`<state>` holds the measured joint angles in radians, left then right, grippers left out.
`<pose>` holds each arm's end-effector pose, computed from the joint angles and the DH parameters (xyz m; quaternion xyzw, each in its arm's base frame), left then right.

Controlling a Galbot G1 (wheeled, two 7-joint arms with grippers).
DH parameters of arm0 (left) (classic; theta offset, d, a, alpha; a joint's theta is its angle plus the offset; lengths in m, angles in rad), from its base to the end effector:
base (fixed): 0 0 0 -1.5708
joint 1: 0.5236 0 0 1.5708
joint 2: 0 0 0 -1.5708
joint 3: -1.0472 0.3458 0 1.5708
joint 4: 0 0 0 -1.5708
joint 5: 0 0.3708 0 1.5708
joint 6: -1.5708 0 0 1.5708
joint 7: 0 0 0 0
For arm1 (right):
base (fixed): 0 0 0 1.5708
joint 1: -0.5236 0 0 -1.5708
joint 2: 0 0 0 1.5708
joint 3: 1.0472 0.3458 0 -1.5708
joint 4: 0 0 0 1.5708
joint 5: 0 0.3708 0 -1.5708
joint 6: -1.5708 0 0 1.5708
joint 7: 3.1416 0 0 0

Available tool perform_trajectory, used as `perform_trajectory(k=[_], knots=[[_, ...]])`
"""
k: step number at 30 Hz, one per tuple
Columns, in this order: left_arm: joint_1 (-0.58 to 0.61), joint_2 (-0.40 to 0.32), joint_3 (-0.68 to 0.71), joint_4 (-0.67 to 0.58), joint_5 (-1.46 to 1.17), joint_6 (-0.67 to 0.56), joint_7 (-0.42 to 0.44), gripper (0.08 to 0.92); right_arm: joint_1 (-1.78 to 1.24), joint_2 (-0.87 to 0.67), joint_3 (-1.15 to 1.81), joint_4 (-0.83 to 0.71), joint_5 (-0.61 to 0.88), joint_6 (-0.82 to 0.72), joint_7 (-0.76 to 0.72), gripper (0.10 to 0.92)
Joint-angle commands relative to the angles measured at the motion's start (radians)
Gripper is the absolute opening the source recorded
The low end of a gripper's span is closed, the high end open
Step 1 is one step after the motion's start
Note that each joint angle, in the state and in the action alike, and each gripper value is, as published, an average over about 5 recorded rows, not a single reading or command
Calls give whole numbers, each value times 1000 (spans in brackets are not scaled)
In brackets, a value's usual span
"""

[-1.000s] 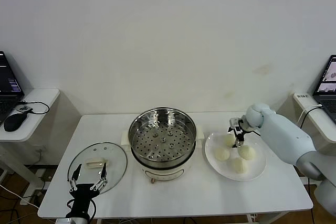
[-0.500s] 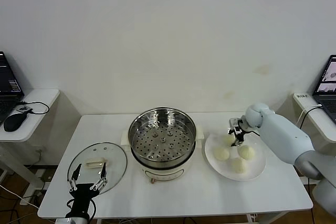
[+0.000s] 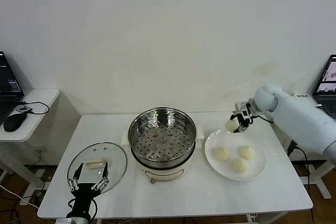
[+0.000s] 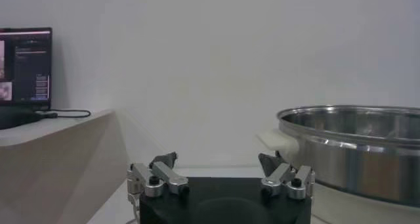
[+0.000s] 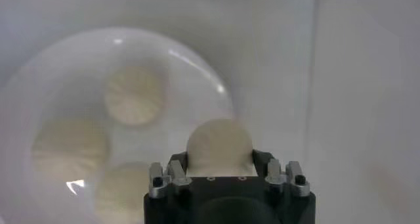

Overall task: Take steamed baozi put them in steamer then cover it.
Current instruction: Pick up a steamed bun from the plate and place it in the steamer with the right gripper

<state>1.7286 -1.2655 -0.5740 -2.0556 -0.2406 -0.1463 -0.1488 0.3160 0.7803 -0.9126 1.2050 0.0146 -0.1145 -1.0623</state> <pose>0.1537 0.0678 -0.3307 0.0216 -0.9992 -0.0197 0.0258 0.5776 -0.0986 -0.0742 0.4937 -0.5697 0.5972 0.2739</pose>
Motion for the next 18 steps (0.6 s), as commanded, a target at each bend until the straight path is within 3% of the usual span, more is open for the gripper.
perform_trajectory(k=[1,10,18], knots=[[3,8,-1,-8,-8,0,0,823,298,-47,-209,198,214,-26,-4,627],[7,10,-2,-14,-21,-2,5,823,402,145,-327,225,326,10,68,628],[12,1,-22,-14,-21,-6,8,823,350,326,-378,159,194,121,109,628]])
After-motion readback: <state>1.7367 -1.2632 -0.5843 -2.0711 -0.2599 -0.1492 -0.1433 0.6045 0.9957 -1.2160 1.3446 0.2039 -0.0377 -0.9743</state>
